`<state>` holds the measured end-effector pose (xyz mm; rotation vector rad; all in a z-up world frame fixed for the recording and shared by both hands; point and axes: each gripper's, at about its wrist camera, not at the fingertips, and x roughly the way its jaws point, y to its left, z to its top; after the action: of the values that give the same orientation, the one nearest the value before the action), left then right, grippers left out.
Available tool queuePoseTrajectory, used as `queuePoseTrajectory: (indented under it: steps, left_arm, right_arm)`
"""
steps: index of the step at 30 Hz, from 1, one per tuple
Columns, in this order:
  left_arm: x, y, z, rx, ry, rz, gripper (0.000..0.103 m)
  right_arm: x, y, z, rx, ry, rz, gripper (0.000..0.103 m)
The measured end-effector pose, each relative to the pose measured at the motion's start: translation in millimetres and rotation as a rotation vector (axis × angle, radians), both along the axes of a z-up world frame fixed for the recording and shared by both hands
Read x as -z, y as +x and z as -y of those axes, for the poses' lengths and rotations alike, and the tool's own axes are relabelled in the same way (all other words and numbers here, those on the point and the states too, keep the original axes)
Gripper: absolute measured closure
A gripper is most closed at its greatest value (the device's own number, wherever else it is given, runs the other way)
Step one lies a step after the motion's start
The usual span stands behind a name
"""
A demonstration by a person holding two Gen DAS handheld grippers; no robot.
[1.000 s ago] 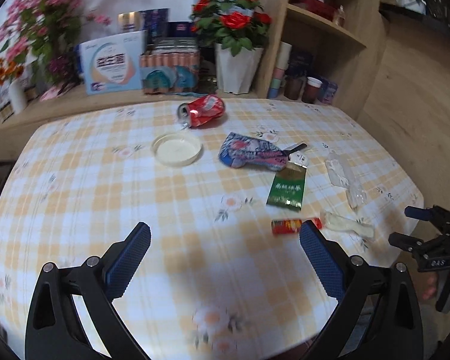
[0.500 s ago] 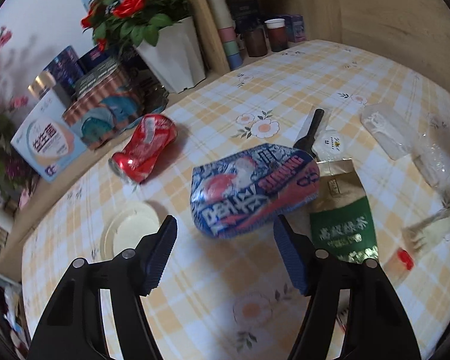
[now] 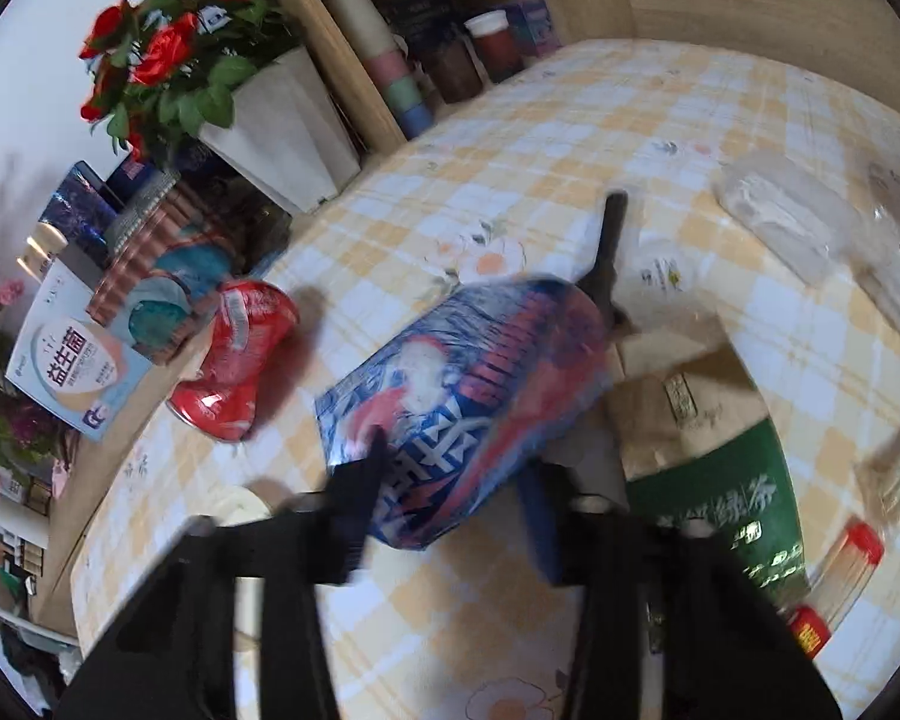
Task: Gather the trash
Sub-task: 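Lower the left tool onto the blue-and-red can and close on it, then grasp the white round packet with the right tool while the left tool holds the can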
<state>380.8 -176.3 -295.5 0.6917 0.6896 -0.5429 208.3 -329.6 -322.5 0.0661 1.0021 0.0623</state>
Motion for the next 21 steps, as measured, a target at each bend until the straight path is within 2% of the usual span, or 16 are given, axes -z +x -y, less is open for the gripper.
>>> queuePoseTrajectory:
  steps: [1, 4, 5, 6, 9, 13, 17, 21]
  left_arm:
    - [-4.9, -0.9, -1.2, 0.003, -0.016, 0.016, 0.084]
    - [-19.2, -0.1, -7.6, 0.008, -0.056, 0.031, 0.094]
    - [-24.0, 0.3, -10.4, 0.000, -0.074, 0.031, 0.096]
    - [-32.2, 3.8, -19.3, -0.025, -0.121, 0.023, 0.100]
    - [-52.8, 15.0, -51.6, -0.120, -0.290, -0.063, 0.100]
    - [-68.8, 13.1, -89.1, -0.205, -0.450, -0.142, 0.100]
    - [-74.9, -3.5, -117.9, -0.260, -0.557, -0.186, 0.100]
    - [-73.0, -21.3, -139.0, -0.291, -0.583, -0.192, 0.100]
  right_arm:
    - [0.5, 0.6, 0.3, -0.001, 0.001, 0.000, 0.006]
    - [1.6, 2.1, 0.3, -0.002, -0.006, 0.005, 0.009]
    - [2.1, 2.8, 0.3, -0.004, -0.005, 0.005, 0.012]
    - [1.8, 3.7, -0.7, -0.006, -0.001, 0.006, 0.019]
    - [-1.4, 7.9, -5.7, -0.019, 0.018, 0.010, 0.021]
    - [-12.8, 19.9, -20.7, -0.059, 0.022, 0.040, 0.024]
    - [-22.5, 46.8, -38.1, -0.118, 0.023, 0.059, 0.031]
    - [-20.0, 84.0, -51.1, -0.141, 0.039, 0.027, 0.044]
